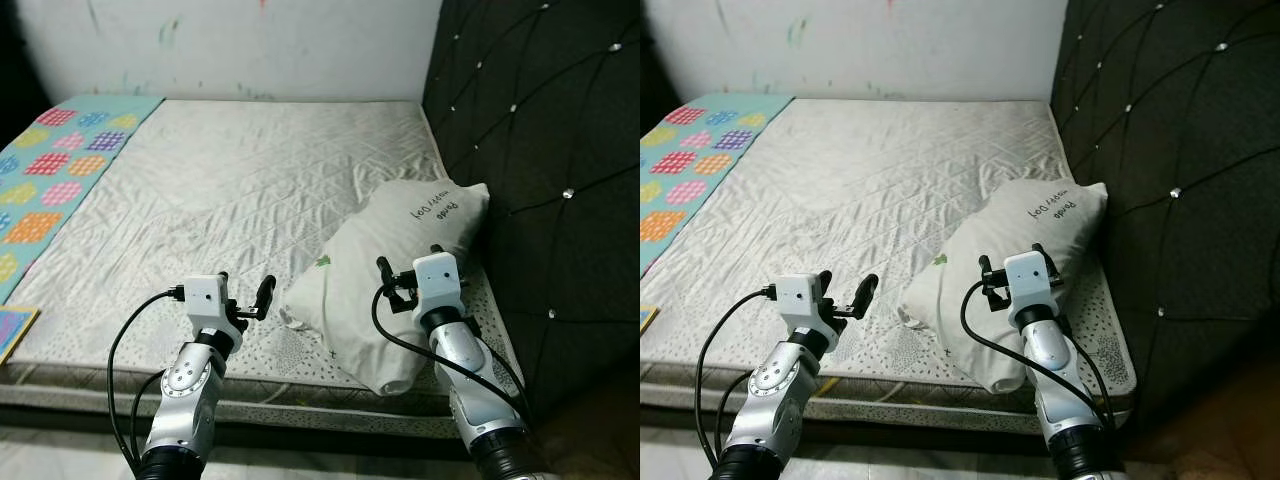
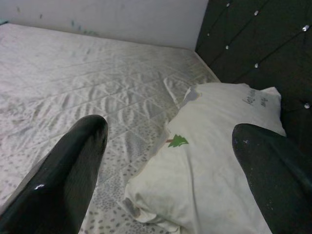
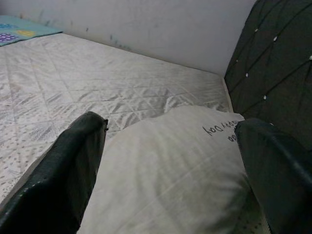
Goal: Clean up the room
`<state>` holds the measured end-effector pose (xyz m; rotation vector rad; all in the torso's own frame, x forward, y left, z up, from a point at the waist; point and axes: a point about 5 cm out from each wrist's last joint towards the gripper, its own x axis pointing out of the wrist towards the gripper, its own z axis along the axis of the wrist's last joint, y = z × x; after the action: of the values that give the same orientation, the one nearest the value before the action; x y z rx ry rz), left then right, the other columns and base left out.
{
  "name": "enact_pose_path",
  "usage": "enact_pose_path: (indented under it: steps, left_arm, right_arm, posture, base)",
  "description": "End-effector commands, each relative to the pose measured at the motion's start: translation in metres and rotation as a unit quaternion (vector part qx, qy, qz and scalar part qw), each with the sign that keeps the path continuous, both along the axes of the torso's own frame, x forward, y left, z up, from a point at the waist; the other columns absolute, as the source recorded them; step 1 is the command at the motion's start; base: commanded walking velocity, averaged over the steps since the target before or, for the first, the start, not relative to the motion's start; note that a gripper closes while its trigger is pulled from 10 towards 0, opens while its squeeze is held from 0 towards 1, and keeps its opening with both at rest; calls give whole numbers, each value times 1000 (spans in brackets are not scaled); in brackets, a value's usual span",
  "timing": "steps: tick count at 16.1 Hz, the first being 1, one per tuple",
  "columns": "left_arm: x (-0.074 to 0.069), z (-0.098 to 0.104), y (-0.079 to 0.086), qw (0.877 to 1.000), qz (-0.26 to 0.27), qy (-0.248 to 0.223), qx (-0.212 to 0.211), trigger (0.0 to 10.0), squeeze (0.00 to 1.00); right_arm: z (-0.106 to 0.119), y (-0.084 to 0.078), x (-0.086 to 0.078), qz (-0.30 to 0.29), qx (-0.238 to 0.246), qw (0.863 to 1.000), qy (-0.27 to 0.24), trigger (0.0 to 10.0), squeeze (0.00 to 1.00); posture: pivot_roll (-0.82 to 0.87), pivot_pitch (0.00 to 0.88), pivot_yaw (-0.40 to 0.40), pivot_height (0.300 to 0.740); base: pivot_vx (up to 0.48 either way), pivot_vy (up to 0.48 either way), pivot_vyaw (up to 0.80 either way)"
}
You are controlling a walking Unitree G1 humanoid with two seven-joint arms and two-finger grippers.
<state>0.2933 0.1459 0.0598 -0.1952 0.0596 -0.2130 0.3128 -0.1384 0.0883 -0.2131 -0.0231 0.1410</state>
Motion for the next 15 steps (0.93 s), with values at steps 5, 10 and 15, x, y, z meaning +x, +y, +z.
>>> enact_pose_path:
  steps: [5,10,15]
  left_arm:
    - [0,1,3,1000,-2,0,5,10000,0]
    - [0,2,4,1000,7,-2,4,10000,0]
    - [1,3,1,1000,2,-1,9,10000,0]
  right_arm:
    - [2,4,2,4,3,1000,-1,10000,0]
    - [4,3,3,1,5,1000,-6,10000,0]
    - [4,2,3,-1,4,1000,-6,10000,0]
  posture:
    - [-23,0,47,740]
    - [-24,0,49,740]
    - [-28,0,50,740]
  base:
    - [0,0,-800]
    - [0,0,-788]
    - [0,0,-135]
